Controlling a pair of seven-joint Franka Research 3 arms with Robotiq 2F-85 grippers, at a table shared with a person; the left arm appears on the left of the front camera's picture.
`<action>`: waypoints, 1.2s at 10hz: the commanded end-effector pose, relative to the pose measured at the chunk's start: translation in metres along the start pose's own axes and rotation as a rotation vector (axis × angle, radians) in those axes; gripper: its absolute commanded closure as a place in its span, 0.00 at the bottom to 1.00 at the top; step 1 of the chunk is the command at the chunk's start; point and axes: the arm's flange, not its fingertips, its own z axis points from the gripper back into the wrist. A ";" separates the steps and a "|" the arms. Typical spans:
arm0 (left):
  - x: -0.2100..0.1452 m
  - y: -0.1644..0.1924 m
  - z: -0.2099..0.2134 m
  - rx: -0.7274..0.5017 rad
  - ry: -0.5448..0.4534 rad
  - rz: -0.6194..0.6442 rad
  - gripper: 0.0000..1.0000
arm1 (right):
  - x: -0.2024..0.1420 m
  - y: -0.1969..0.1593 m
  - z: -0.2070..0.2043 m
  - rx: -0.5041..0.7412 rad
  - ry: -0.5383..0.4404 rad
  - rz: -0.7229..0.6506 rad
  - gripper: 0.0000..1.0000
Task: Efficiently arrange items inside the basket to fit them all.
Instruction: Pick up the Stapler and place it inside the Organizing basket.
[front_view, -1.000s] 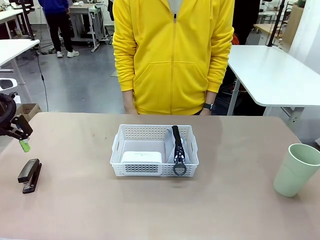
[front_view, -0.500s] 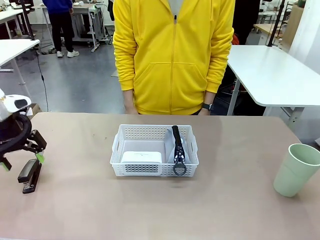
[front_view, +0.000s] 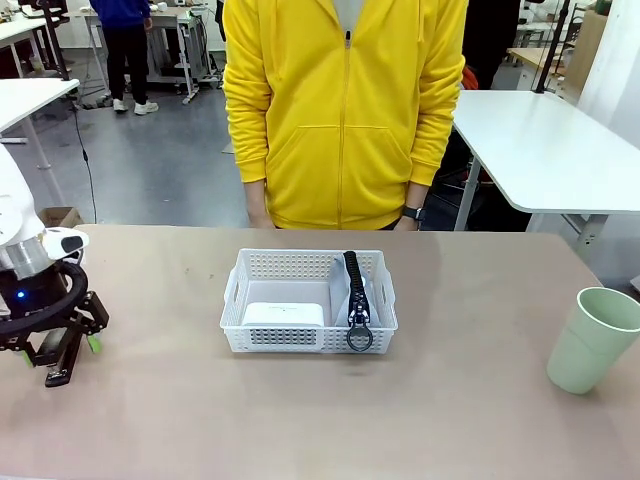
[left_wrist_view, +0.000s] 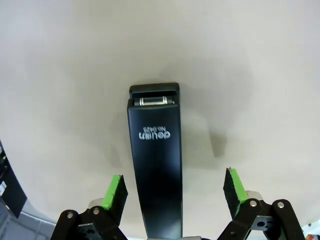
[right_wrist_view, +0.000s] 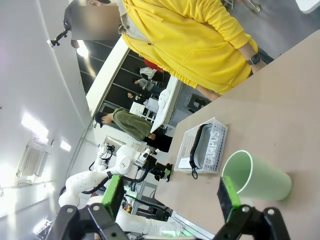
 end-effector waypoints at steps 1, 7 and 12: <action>0.008 0.001 -0.003 0.063 -0.017 0.041 0.00 | 0.002 0.001 0.000 0.018 -0.015 0.027 0.00; 0.011 0.002 -0.009 0.095 -0.047 0.044 0.58 | 0.002 0.001 0.000 0.018 -0.015 0.027 0.00; 0.012 0.002 -0.011 0.114 -0.079 0.051 1.00 | 0.002 0.001 0.000 0.018 -0.015 0.027 0.00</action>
